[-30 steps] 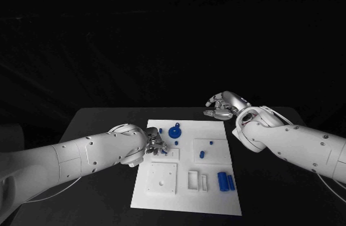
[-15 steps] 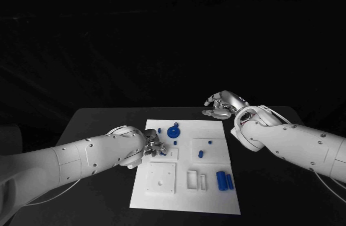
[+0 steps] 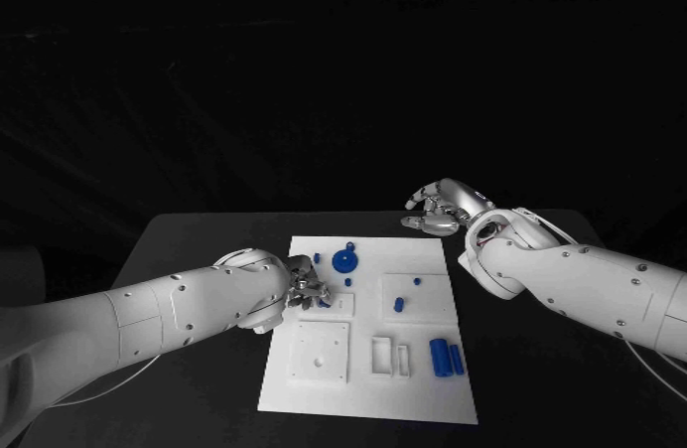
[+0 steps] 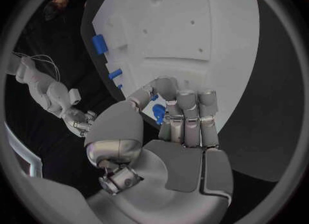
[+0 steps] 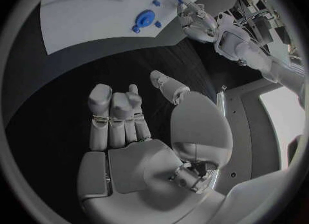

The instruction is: Assemble the parts on the task board

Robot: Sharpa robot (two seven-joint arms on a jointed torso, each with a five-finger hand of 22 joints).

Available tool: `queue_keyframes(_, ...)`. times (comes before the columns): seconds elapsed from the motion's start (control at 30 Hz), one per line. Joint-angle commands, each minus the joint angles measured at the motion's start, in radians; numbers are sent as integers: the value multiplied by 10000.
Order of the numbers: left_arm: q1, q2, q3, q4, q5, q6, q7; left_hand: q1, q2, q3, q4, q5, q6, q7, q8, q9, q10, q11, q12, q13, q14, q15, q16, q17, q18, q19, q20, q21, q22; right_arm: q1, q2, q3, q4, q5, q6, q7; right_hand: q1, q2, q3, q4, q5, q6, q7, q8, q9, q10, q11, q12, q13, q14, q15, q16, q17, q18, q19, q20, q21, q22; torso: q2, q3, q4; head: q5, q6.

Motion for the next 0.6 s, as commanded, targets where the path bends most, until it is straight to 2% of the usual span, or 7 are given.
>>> queue_keyframes(0.03,-44,54,-2,-4,-110,-107,82,-13,83,50,-7,-54,1134,-679,-42,1544,-79,-45,44,17,-14,-70,53,-17,-129,25,-1139,29,16,3,14,6,10,-20,62,56,121,14,-24,13,60,-193,243,41,17,20,26,-1,-16,6,9,-34,-8,938,-25,-58,-43,2,2,-5,2,2,6)
queue_keyframes(0.27,-84,62,-2,15,-136,-296,65,-11,107,65,1,-83,1128,-673,-70,1555,-71,-39,77,22,-9,-75,80,-21,-127,30,-1142,37,25,2,22,6,-2,-20,69,57,120,16,-29,18,63,-188,242,45,19,20,25,1,-19,7,8,-35,-8,938,-25,-58,-44,3,7,-7,-3,-9,2)
queue_keyframes(0.6,-101,69,-2,50,-136,-178,44,-9,121,77,-7,-90,1141,-669,-102,1576,-49,-34,148,40,8,-86,142,-17,-124,45,-1148,61,47,2,41,6,-15,-20,115,51,117,19,-37,26,70,-177,240,52,22,21,23,4,-23,9,7,-37,-7,938,-24,-57,-46,5,4,-6,7,-14,-8)
